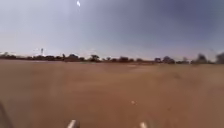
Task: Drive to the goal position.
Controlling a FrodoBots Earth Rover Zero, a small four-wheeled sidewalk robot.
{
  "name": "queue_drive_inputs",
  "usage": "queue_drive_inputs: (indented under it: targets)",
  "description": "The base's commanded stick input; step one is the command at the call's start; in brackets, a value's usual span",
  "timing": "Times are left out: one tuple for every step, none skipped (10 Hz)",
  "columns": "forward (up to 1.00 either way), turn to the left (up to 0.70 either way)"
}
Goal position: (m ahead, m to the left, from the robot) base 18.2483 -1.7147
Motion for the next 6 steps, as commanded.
queue_drive_inputs:
  targets:
    - [0.70,0.00]
    - [0.70,0.00]
    - [0.70,0.00]
    - [0.70,0.00]
    - [0.70,0.00]
    - [0.70,0.00]
